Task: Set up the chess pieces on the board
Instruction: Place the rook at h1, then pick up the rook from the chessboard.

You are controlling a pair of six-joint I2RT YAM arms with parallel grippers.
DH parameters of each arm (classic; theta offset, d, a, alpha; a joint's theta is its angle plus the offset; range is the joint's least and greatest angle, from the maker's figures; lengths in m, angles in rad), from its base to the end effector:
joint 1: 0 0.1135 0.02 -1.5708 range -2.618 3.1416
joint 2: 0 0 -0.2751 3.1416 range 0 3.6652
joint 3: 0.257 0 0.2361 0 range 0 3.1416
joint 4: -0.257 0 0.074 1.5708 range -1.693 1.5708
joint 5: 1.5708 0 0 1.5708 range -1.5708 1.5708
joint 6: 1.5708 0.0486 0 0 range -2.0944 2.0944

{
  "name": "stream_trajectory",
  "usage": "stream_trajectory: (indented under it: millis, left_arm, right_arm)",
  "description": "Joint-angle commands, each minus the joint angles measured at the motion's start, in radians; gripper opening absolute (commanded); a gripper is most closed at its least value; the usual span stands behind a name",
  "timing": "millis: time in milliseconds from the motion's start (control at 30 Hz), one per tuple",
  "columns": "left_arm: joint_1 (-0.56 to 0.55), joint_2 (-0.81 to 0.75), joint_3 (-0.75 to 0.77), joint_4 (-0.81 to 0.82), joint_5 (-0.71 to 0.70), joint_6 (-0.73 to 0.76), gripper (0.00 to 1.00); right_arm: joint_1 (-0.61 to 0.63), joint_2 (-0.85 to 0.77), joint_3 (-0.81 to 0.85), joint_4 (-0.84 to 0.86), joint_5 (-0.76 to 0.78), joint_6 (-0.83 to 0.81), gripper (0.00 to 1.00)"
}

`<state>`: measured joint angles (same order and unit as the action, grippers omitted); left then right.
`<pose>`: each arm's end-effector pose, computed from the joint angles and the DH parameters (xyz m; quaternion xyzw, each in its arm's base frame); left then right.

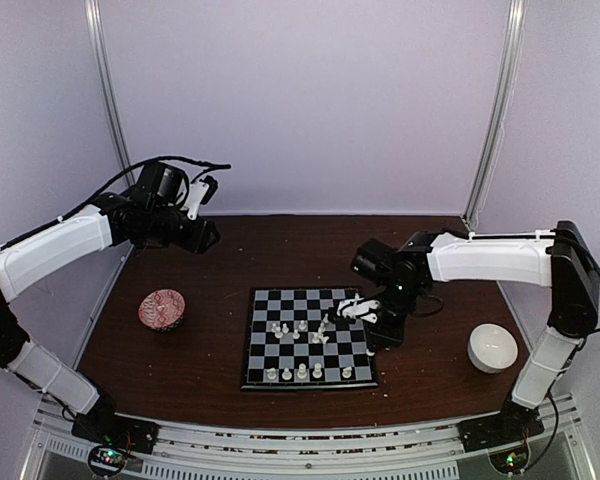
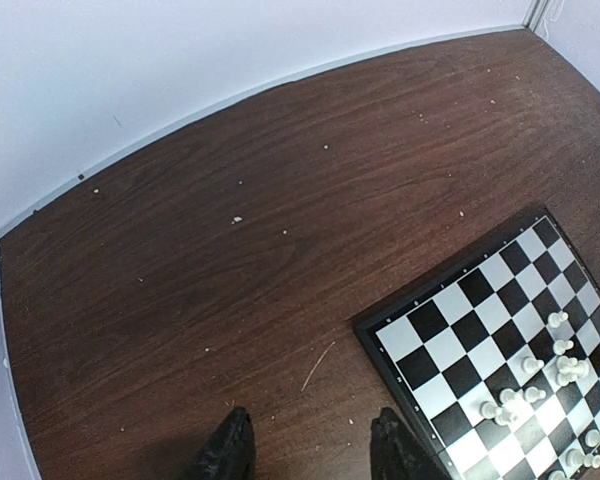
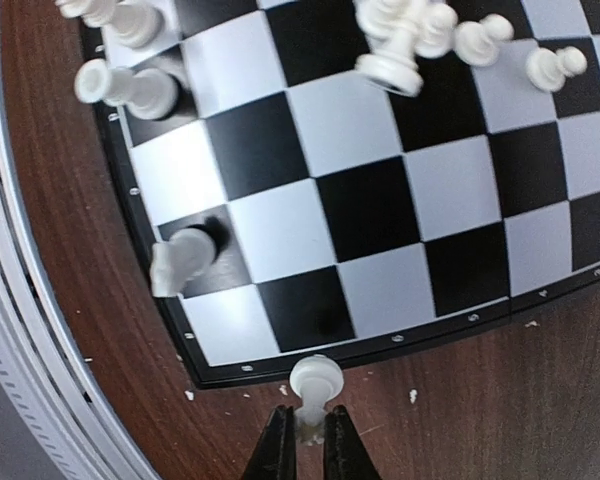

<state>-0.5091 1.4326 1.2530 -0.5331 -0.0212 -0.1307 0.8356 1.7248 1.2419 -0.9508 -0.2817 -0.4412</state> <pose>0.2714 -0.1503 0.3241 0.1667 0.8939 -0.1217 0.3979 0.1971 0.2381 0.2129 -0.5963 0.7875 0.1506 0.0391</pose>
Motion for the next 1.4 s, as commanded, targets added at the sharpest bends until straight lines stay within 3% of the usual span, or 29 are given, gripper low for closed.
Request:
stream_trajectory:
  millis: [0,167,733,1167,1367]
  left_arm:
    - [0.009,0.009,0.028,0.018,0.006,-0.003,0.40]
    - [0.008,0.009,0.029,0.018,0.008,-0.004,0.40]
    - [0.008,0.009,0.028,0.018,0.009,-0.004,0.41]
    - [0.008,0.030,0.031,0.018,0.031,0.001,0.40]
    - [0.000,0.089,0.043,0.018,0.243,0.025,0.40]
  right_arm:
    - [0.079,-0.054,-0.048,0.076,-0.002,-0.049,0.07]
    - [0.143,-0.036,-0.070,0.071,0.049,-0.071,0.07]
    - [0.148,0.035,-0.046,0.058,0.049,-0.073,0.09]
    - [0.135,-0.052,0.004,-0.015,0.015,-0.069,0.31]
    - [-0.009,-0.168,-0.053,0.031,-0.073,-0.043,0.36]
